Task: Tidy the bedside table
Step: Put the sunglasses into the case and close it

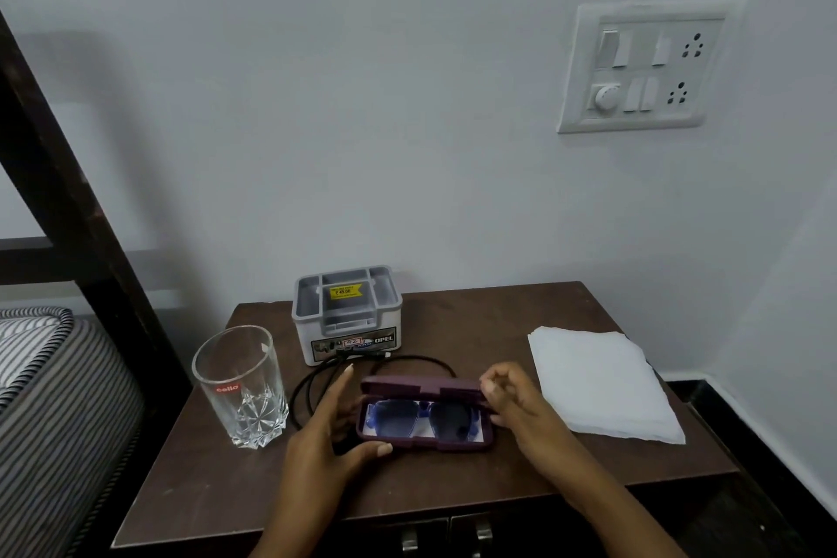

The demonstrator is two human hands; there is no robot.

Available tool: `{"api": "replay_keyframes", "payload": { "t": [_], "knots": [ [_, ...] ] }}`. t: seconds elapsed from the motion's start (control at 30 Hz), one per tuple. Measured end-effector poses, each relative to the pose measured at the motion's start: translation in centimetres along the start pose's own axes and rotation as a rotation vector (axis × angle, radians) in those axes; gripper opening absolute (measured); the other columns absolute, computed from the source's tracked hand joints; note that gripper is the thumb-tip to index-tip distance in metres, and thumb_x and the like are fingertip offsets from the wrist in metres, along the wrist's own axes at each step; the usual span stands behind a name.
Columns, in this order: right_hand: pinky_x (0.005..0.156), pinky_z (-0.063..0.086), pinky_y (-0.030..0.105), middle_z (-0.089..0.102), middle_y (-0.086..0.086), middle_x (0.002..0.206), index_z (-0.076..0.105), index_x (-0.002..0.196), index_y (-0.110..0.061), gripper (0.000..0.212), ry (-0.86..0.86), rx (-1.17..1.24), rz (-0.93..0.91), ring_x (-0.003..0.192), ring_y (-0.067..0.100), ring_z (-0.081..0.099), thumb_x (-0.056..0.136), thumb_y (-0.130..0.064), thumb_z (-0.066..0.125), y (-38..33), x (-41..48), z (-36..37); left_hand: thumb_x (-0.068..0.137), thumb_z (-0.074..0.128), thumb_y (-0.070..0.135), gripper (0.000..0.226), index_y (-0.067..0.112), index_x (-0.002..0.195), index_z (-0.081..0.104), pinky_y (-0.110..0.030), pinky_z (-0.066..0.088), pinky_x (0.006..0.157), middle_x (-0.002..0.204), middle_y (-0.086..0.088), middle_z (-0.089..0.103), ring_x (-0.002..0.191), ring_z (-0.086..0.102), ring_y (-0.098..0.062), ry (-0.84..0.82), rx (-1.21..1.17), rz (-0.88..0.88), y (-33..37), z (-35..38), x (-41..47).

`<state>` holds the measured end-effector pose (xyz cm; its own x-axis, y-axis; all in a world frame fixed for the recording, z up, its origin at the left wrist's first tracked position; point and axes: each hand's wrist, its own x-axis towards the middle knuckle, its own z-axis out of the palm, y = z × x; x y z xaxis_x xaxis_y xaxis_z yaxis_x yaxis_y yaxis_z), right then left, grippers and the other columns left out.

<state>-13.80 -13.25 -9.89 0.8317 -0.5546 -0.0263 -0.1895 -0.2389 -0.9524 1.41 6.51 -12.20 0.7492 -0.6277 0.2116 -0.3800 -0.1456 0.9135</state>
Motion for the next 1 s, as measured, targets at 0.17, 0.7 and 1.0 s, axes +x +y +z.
{"api": "replay_keyframes", "payload": {
  "t": [0.17, 0.7, 1.0],
  "knots": [
    [0.088, 0.042, 0.006, 0.048, -0.021, 0.128, 0.047, 0.126, -0.041, 0.035, -0.178, -0.061, -0.071, 0.118, -0.009, 0.047, 0.093, -0.029, 0.051, 0.1, -0.9, -1.1, 0.056, 0.087, 0.011, 0.093, 0.069, 0.113, 0.042, -0.009, 0.049, 0.083, 0.105, 0.033, 0.064, 0.093, 0.064, 0.008, -0.009, 0.025, 0.024, 0.0, -0.1, -0.1],
    [0.103, 0.032, 0.007, 0.047, -0.024, 0.135, 0.054, 0.113, -0.059, 0.05, -0.078, -0.341, -0.29, 0.124, -0.013, 0.04, 0.08, -0.026, 0.071, 1.8, -1.0, -0.4, 0.057, 0.083, 0.003, 0.07, 0.061, 0.09, 0.063, 0.001, 0.042, 0.074, 0.086, 0.039, 0.065, 0.087, 0.063, 0.013, 0.059, 0.021, 0.041, 1.1, 0.2, -0.5],
    [0.103, 0.028, 0.004, 0.035, -0.031, 0.137, 0.034, 0.118, -0.07, 0.058, -0.111, -0.413, -0.329, 0.127, -0.02, 0.028, 0.089, -0.027, 0.059, 1.7, -1.2, -0.2, 0.058, 0.083, 0.005, 0.066, 0.061, 0.088, 0.064, 0.002, 0.041, 0.073, 0.083, 0.041, 0.064, 0.087, 0.06, 0.017, 0.077, 0.016, 0.024, 1.3, 0.4, -0.5]
  ]
}}
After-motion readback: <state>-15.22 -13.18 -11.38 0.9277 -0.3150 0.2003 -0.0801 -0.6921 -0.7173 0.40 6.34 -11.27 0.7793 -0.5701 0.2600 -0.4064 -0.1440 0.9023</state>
